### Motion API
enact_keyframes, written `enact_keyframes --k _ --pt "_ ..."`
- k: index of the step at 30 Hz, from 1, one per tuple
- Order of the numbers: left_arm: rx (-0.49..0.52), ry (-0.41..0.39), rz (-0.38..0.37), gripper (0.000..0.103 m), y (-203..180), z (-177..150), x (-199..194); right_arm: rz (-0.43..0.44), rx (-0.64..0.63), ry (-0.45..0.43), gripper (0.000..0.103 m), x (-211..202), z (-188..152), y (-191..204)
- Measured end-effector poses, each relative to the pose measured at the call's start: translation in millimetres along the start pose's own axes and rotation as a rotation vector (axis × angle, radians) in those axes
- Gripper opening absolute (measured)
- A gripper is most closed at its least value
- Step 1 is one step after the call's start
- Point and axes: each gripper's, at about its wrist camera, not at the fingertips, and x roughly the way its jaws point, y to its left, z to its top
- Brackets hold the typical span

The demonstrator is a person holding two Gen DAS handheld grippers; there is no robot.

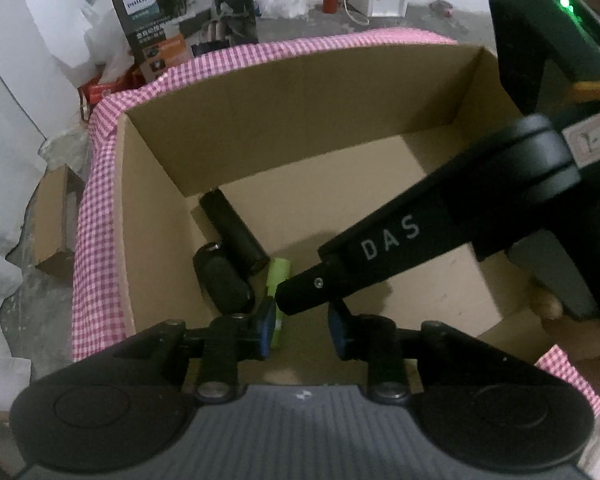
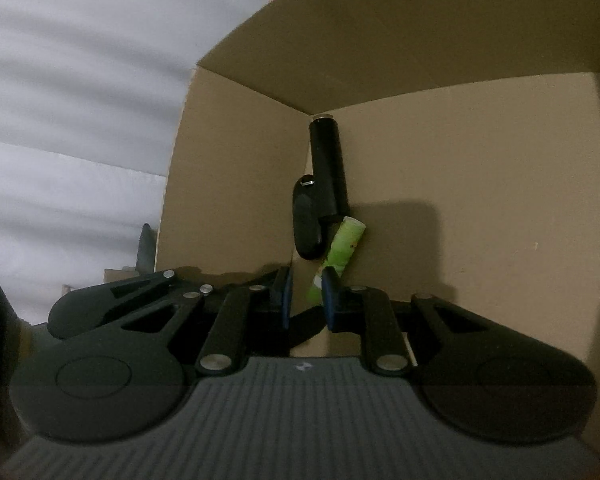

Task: Organize rigid objects
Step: 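Carry the green stick into the box and open the right tool, then move the right tool back over the remaining table objects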

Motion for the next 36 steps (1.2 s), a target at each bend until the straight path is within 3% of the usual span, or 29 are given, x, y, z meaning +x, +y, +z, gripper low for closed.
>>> enact_keyframes --k 3,8,12,14,20,22,25,31,36 --pt "-0.012 -0.045 -0.016 0.045 -0.2 0.5 -12.4 0.023 0.000 -0.029 0.020 -10.2 -4.0 1.5" --pt "-0.006 -0.176 -0.027 0.067 -3.6 -7.5 -51.4 0.054 -0.047 -0.147 0.048 -49.7 -20.1 3.6" --pt "0.022 -0.312 -0.047 0.082 -8.9 -25.7 -94.7 0.052 -0.108 -0.270 0.061 -92.5 -44.4 14.5" --pt "0.037 -0.389 -0.059 0.087 -12.2 -38.2 -116.4 0.042 -0.144 -0.338 0.080 -115.7 -62.1 21.7" --pt "0.069 -0.517 -0.067 0.094 -26.2 -72.8 -161.3 -0.072 -0.303 -0.562 0.102 -193.1 -132.8 42.5" --pt "0.093 -0.521 -0.070 0.099 -33.2 -81.0 -169.6 -0.125 -0.344 -0.610 0.102 -219.3 -156.0 46.1" --pt "0.115 -0.497 -0.098 0.100 -39.9 -94.1 -170.6 -0.285 -0.422 -0.658 0.102 -237.8 -193.3 53.7" --pt "0.106 -0.455 -0.183 0.101 -46.7 -133.8 -150.2 -0.584 -0.517 -0.675 0.102 -227.8 -253.2 55.7" --pt "0.046 -0.427 -0.271 0.103 -47.3 -167.6 -126.7 -0.665 -0.526 -0.618 0.102 -198.0 -284.7 45.8"
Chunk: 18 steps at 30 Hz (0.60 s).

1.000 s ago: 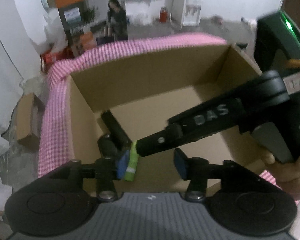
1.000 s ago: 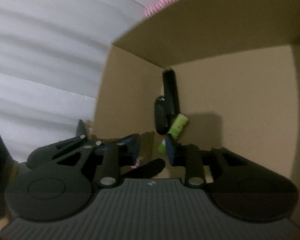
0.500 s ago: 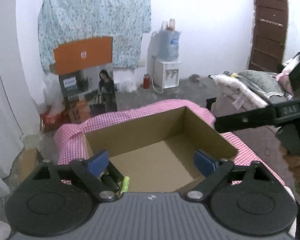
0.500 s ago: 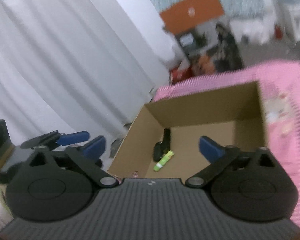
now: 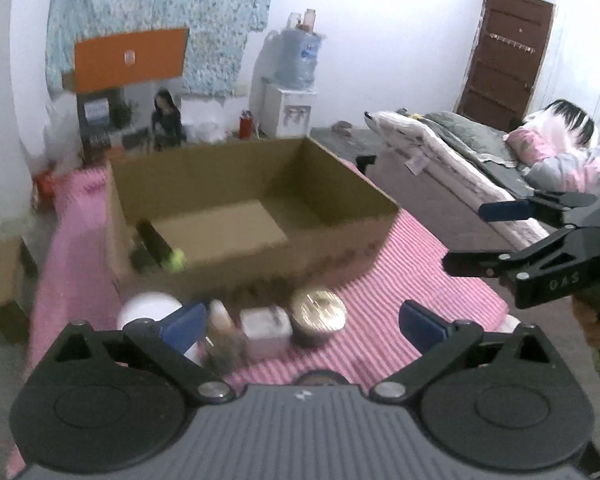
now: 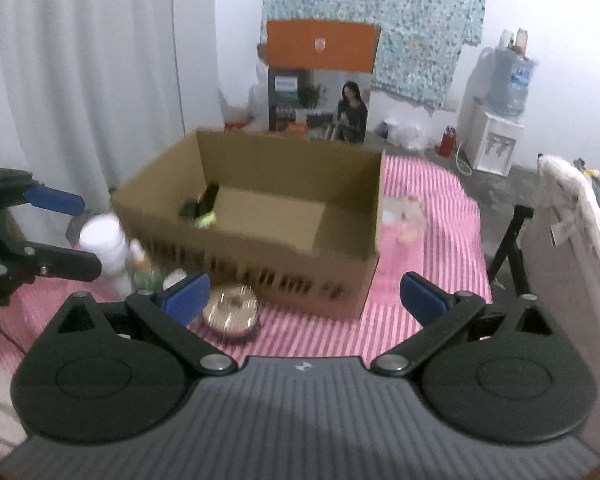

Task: Organize rigid objects
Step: 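Move the right tool back over the remaining table objects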

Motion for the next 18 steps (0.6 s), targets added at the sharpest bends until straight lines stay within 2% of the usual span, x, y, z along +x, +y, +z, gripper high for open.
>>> enact_keyframes --k 4,7,8,11,13,16,18 --pt "-0.030 0.015 -0.046 0.103 -4.6 -22.7 4.4 0.024 0.023 0.033 0.102 2.9 -11.5 7.7" --pt "-0.021 0.017 -0.069 0.103 -7.8 -37.2 9.6 0.063 0.072 0.005 0.102 -2.4 -17.6 6.5" --pt "-0.011 0.023 -0.070 0.103 -6.8 -40.7 13.1 0.102 0.104 -0.007 0.102 -0.2 -20.7 5.4" --pt "0.032 0.057 -0.012 0.103 -11.8 -51.7 27.0 0.230 0.216 0.014 0.102 9.3 -34.2 2.3" --pt "0.064 0.085 0.045 0.103 -14.1 -57.7 37.0 0.228 0.256 0.068 0.102 22.5 -41.6 3.5" --pt "0.104 0.112 0.065 0.102 -18.3 -65.2 46.3 0.180 0.222 0.115 0.102 45.1 -53.9 16.5" --pt "0.155 0.112 0.079 0.101 -24.1 -69.7 50.4 0.193 0.203 0.149 0.101 60.1 -60.3 25.5"
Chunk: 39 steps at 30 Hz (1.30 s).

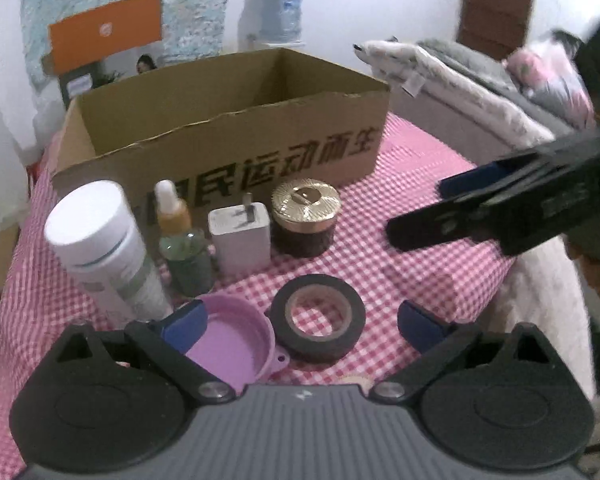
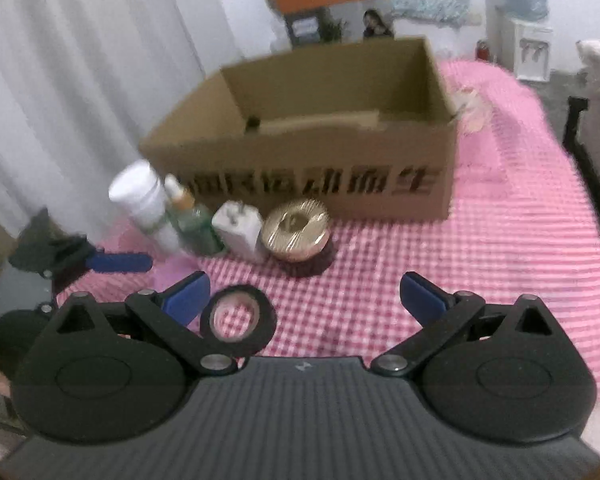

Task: Organize rigid objects
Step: 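Move the right tool back over the remaining table objects, then grasp the black electrical tape roll by its rim with the right tool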

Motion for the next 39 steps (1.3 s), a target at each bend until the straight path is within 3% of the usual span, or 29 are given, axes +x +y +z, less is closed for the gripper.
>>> enact_keyframes --k 3,6,8,10,17,23,33,39 --pt "0.113 0.002 0.071 0.094 -14.4 -3.9 9.0 0.015 -0.029 0.055 0.096 23.2 -3.2 7.4" --pt "0.197 0.012 0.096 0.084 -25.5 -6.3 18.4 -0.010 -0.091 0.094 0.075 40.3 -4.5 15.3" --pt "0.220 0.024 0.088 0.078 -28.9 -6.3 24.7 -0.001 -0.115 0.127 0.059 49.9 -4.9 18.9" --pt "0.222 0.041 0.077 0.073 -31.4 -5.4 32.4 0.012 -0.134 0.155 0.052 59.4 -5.3 21.5" --pt "0.247 0.048 0.052 0.064 -35.7 -1.1 41.7 0.052 -0.205 0.213 0.035 74.3 -5.9 28.3" --pt "0.264 0.050 0.034 0.064 -43.9 4.6 50.0 0.044 -0.238 0.217 0.031 74.2 -3.2 27.3" --pt "0.275 0.065 -0.011 0.071 -50.7 16.2 68.2 0.005 -0.152 0.196 0.031 62.2 -4.2 -3.7" --pt "0.255 0.062 -0.028 0.067 -49.2 17.4 70.8 0.025 -0.148 0.180 0.018 63.5 -7.4 -4.9"
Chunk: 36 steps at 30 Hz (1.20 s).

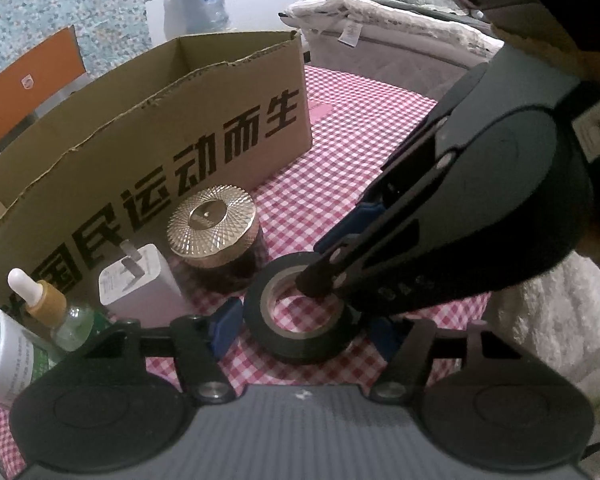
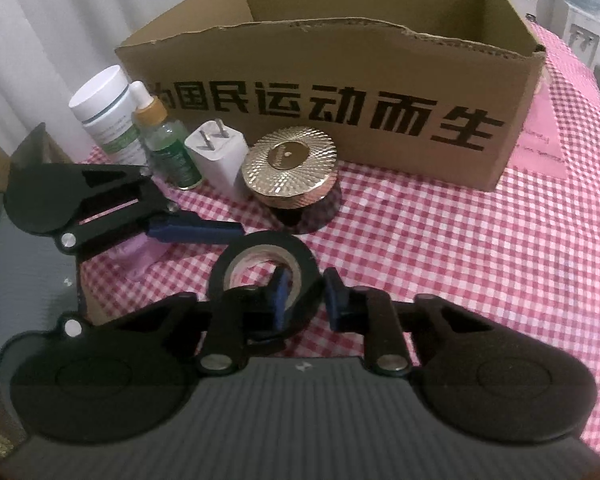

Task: Organize rigid objects
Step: 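Grasp the black electrical tape roll by its rim with the right tool, then carry the tape roll into the cardboard box and open the right tool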

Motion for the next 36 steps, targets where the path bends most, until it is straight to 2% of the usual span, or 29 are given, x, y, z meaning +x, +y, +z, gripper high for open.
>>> enact_keyframes --k 5,10,16,19,22,24,27,31,36 --pt "-0.012 -0.019 0.003 0.067 -0.9 0.2 -4.1 -0.008 -0.012 -0.006 0.017 -0.8 -0.9 1.4" --pt "-0.017 -0.081 0.030 0.067 0.2 2.8 -30.3 -0.019 -0.031 -0.047 0.017 -19.7 3.6 9.3" --pt "0.010 -0.204 0.123 0.067 10.3 24.0 -77.6 -0.052 -0.111 -0.169 0.017 -64.4 25.7 30.1" --pt "0.027 -0.267 0.189 0.067 23.5 39.7 -99.8 -0.062 -0.172 -0.248 0.018 -87.7 46.9 39.7" --pt "0.027 -0.295 0.230 0.067 42.5 56.2 -111.3 -0.062 -0.226 -0.312 0.018 -104.0 72.6 47.6" --pt "0.022 -0.292 0.243 0.067 57.4 67.7 -112.4 -0.054 -0.257 -0.338 0.018 -108.8 92.2 49.7" --pt "-0.008 -0.259 0.229 0.067 85.5 89.0 -100.9 -0.030 -0.270 -0.330 0.018 -104.5 126.3 44.6" --pt "-0.089 -0.159 0.165 0.067 131.6 112.1 -70.2 0.014 -0.246 -0.253 0.018 -76.1 176.6 28.4" --pt "-0.149 -0.023 0.109 0.067 181.3 130.7 -16.0 0.061 -0.163 -0.118 0.018 -14.7 232.8 -1.9"
